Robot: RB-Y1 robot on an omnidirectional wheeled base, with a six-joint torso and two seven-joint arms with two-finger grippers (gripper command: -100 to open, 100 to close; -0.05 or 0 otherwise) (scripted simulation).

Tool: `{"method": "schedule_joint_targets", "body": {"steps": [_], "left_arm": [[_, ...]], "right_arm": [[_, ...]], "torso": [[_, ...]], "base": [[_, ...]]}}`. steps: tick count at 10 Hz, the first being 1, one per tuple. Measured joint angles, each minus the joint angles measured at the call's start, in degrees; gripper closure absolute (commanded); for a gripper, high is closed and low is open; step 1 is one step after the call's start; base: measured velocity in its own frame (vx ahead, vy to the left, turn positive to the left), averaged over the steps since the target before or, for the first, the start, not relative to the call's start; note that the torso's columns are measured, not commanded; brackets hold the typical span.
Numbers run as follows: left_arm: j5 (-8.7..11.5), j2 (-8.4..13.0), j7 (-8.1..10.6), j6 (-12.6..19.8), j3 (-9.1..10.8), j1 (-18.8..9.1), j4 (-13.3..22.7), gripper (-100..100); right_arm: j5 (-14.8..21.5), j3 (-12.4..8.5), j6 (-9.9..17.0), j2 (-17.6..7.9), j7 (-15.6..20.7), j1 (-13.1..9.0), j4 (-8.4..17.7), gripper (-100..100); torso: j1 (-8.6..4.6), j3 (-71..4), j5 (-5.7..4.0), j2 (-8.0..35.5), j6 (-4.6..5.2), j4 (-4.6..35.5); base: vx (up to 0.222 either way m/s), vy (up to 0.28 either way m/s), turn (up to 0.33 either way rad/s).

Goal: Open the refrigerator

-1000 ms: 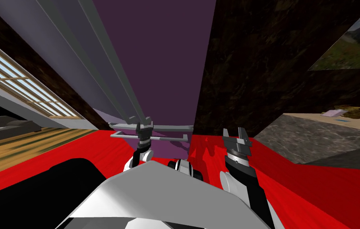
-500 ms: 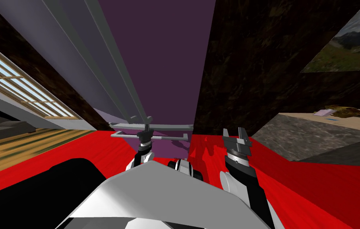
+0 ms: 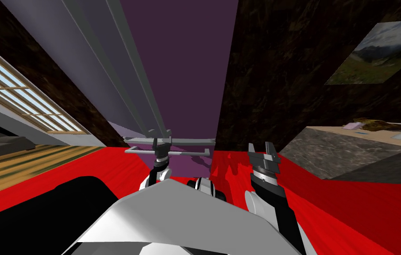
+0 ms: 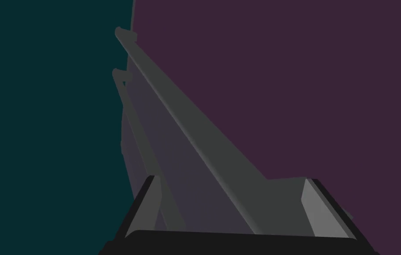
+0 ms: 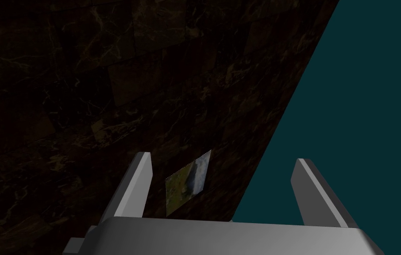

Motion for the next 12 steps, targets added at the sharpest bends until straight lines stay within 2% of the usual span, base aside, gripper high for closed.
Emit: {"method": "schedule_joint_targets", "body": {"steps": [3,4,8,9,12], "left_arm": [[1.3,1.1,-0.20,3.2,1.06,-0.2,-2.9,-100],[1.3,1.1,-0.22,3.5,1.10,-0.2,-3.0,100],[-0.4,-0.3,0.27,-0.9,-0.24,-0.1,1.4,100],[-0.5,-0.3,0.29,-1.2,-0.32,-0.2,1.6,-100],[-1.2,-0.8,0.76,-4.2,-1.10,-0.4,3.0,-100]], "right_arm": [[0.0,0.0,0.0,0.0,0.0,0.0,0.0,0],[0.0,0.0,0.0,0.0,0.0,0.0,0.0,0],[0.0,0.0,0.0,0.0,0.0,0.0,0.0,0],[0.0,0.0,0.0,0.0,0.0,0.0,0.0,0],[0.0,0.0,0.0,0.0,0.0,0.0,0.0,0]], "torso": [[-0.27,0.7,-0.07,1.0,-0.12,0.3],[-0.25,0.7,-0.06,1.1,-0.12,0.3],[0.04,0.6,0.06,0.9,-0.20,0.3],[-0.11,0.6,-0.01,0.8,-0.17,0.3],[0.06,0.3,0.09,0.4,0.02,0.1]], "base": [[0.039,-0.008,0.021],[-0.021,0.014,-0.046],[-0.032,0.011,-0.025],[0.004,0.027,-0.058],[0.014,0.041,-0.033]]}}
